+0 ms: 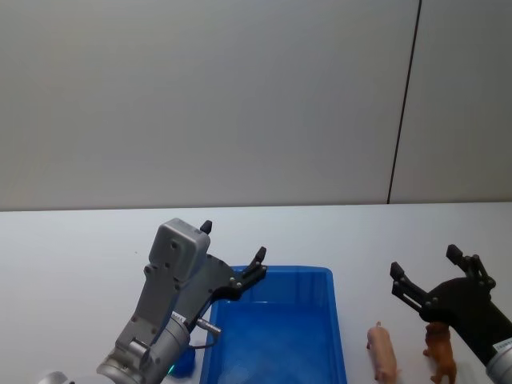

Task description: Pick up the two dolls from the table and place them into the box.

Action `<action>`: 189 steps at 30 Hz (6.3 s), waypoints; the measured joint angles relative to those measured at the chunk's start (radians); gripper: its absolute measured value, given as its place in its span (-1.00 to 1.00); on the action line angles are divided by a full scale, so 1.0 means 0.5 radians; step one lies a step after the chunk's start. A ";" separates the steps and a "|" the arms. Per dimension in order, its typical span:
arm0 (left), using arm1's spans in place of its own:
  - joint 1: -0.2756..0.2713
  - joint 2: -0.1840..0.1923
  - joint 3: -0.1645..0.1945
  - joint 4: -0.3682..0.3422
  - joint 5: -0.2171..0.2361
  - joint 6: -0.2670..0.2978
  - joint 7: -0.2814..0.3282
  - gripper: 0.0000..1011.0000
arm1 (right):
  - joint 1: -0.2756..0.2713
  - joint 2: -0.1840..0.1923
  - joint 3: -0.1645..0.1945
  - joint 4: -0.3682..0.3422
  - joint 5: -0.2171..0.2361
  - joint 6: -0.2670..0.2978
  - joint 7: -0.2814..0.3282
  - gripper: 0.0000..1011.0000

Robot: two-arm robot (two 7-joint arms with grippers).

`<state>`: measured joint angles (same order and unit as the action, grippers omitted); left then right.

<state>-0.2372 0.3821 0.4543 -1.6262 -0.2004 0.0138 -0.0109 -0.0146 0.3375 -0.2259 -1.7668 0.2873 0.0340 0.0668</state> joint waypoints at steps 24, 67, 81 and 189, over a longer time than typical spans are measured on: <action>0.000 0.000 0.000 0.000 0.000 0.000 0.000 0.98 | 0.000 0.000 0.000 0.000 0.000 0.000 0.000 0.98; 0.000 0.000 0.000 0.000 0.000 0.000 0.000 0.98 | -0.060 0.009 0.030 0.036 0.057 0.262 -0.154 0.98; 0.000 0.000 0.000 0.000 0.000 0.000 0.000 0.98 | -0.102 -0.038 0.013 0.113 0.061 0.429 -0.288 0.98; 0.000 0.000 0.000 0.000 0.000 0.000 0.000 0.98 | 0.173 -0.330 -0.175 0.307 -0.072 0.369 0.561 0.98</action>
<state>-0.2371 0.3821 0.4542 -1.6262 -0.2004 0.0138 -0.0109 0.0718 0.1727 -0.3132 -1.6131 0.2515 0.2183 0.3471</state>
